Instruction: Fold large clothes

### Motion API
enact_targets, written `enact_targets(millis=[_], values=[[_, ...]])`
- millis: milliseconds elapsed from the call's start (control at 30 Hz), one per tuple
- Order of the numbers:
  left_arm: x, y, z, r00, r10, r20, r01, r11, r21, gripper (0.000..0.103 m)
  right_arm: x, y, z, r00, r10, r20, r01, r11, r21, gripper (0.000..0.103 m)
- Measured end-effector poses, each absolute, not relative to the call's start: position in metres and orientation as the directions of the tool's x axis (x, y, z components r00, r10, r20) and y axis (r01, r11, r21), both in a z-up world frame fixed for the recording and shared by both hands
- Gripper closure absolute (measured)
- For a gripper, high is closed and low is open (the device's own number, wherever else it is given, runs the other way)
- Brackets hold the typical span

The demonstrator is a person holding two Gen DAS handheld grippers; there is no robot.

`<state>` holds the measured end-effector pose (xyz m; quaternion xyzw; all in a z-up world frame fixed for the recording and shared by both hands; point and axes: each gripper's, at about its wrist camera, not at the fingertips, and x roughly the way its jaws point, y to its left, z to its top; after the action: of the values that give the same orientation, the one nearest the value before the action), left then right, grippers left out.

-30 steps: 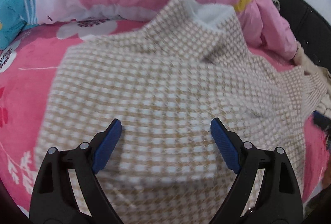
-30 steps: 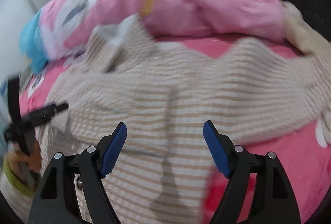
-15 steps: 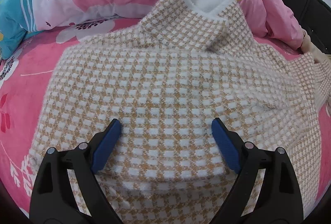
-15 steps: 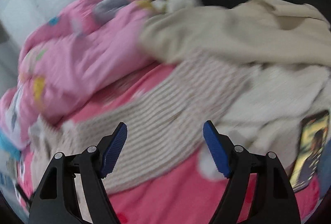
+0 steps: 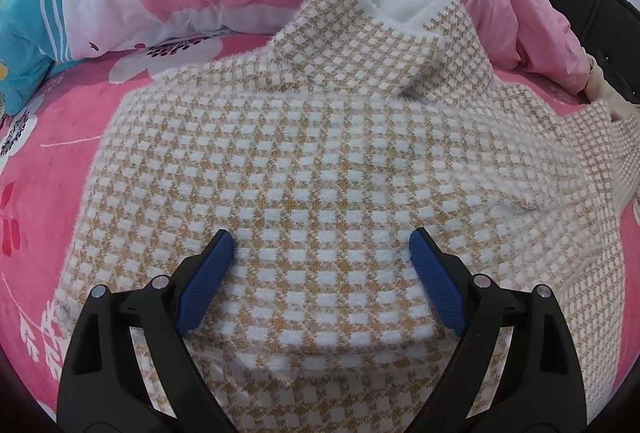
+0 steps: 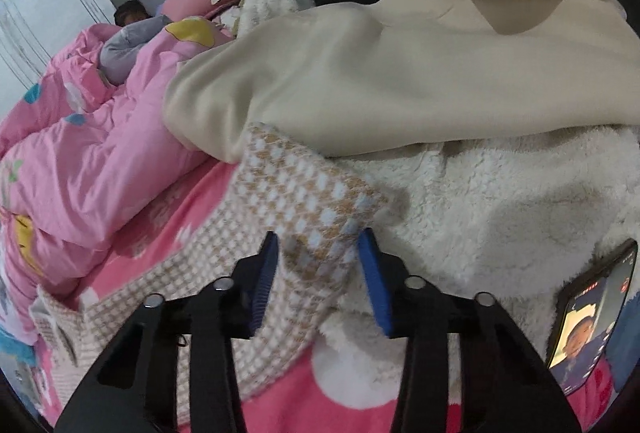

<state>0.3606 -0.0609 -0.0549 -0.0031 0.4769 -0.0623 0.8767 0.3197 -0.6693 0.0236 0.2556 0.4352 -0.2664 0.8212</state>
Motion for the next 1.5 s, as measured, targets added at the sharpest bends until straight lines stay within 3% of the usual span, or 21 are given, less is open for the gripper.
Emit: enact_targets(millis=[67,167,400,500,667,1033,1133,1300,1500], values=[[0.36,-0.061,-0.055,0.538,-0.112,-0.835,0.106,0.992,-0.064,0.017,0.317,-0.669,0.026,0.485,-0.232,-0.843,0.66,0.73,0.179,0.082],[0.36,-0.06,-0.055,0.537,-0.112,-0.836,0.105,0.992,-0.065,0.017,0.313,-0.657,0.036,0.497,-0.286,-0.819,0.651,0.747,0.134,0.086],[0.363,-0.061,-0.053,0.53,-0.106,-0.841,0.104,0.993,-0.059,0.018,0.308,-0.577,0.091,0.573,-0.422,-0.703,0.553,0.832,-0.048,0.088],[0.363,-0.058,-0.049,0.519,-0.099,-0.849,0.088,0.994,-0.062,0.024,0.302,-0.54,0.123,0.633,-0.421,-0.65,0.502,0.862,-0.07,0.089],[0.354,-0.044,-0.043,0.509,-0.108,-0.854,0.069,0.994,-0.084,0.036,0.29,-0.487,0.177,0.715,-0.375,-0.59,0.414,0.907,-0.076,0.089],[0.334,0.007,-0.039,0.494,-0.178,-0.851,0.054,0.983,-0.174,0.087,0.283,-0.363,0.26,0.828,-0.191,-0.527,0.21,0.977,-0.025,0.089],[0.332,0.017,-0.039,0.492,-0.204,-0.847,0.055,0.977,-0.204,0.094,0.288,-0.318,0.271,0.847,-0.117,-0.519,0.124,0.992,-0.021,0.089],[0.322,0.034,-0.032,0.497,-0.268,-0.825,0.061,0.96,-0.275,0.094,0.301,-0.238,0.271,0.846,0.019,-0.532,-0.021,1.0,0.002,0.089],[0.303,0.068,-0.021,0.513,-0.309,-0.801,0.044,0.941,-0.335,0.094,0.316,-0.124,0.229,0.789,0.196,-0.582,-0.224,0.974,0.024,0.089]])
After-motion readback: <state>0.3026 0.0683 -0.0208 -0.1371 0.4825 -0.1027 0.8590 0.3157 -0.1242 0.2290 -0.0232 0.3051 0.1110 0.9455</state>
